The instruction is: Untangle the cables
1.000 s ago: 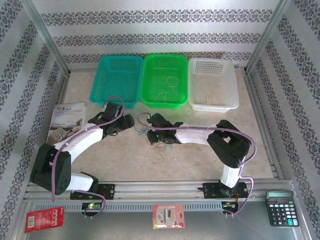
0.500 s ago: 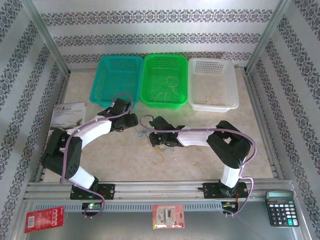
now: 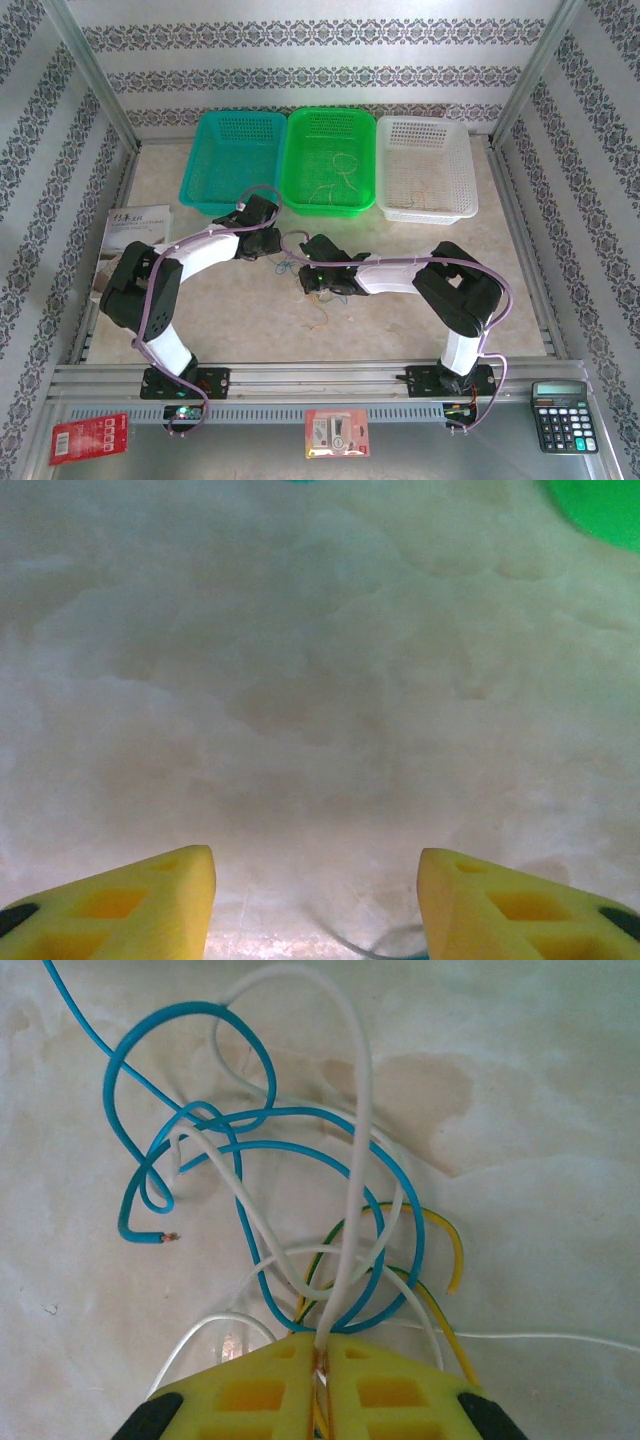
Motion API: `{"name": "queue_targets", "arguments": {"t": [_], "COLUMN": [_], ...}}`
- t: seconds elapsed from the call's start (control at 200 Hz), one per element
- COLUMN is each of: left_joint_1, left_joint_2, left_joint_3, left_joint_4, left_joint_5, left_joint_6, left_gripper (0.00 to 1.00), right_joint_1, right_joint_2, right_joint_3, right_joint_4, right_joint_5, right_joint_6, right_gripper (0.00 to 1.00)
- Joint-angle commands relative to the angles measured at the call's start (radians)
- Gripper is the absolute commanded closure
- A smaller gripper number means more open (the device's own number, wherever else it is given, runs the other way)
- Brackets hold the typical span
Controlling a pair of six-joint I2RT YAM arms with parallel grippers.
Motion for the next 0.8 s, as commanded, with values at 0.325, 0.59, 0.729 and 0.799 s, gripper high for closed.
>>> {"name": "queue_targets", "arguments": {"t": [0.325,0.59,0.729,0.799], "left_joint_1": [-0.033,-0.036,-0.037,-0.037], "left_joint_2": [0.074,0.107,0.116,0.114], "left_joint_3": [0.066,0.067,0.063,0.063], "left_joint_4": [-0.080,-0.081,-0.074,-0.074], "left_joint_5": [-0.108,-0.119,-0.119,-0.119], "left_joint_6": [0.061,0.066,0.066,0.067], "left_gripper": [0.56,0.66,0.78,0.88], "right_joint_1": [0.011,0.011,0.011,0.009], "right_joint_2": [-0.008,-0.009,-0.011,-0.011], "right_joint_3": [-0.026,-0.030,-0.030,-0.030], "right_joint_4": [0.016,0.021,0.022,0.021], "right_joint_5": [-0.005,-0.005,-0.005,-0.005], "right_joint_6": [0.016,0.017,0.020,0.018], "right_gripper": [0.88,0.88,0.89,0.89]}}
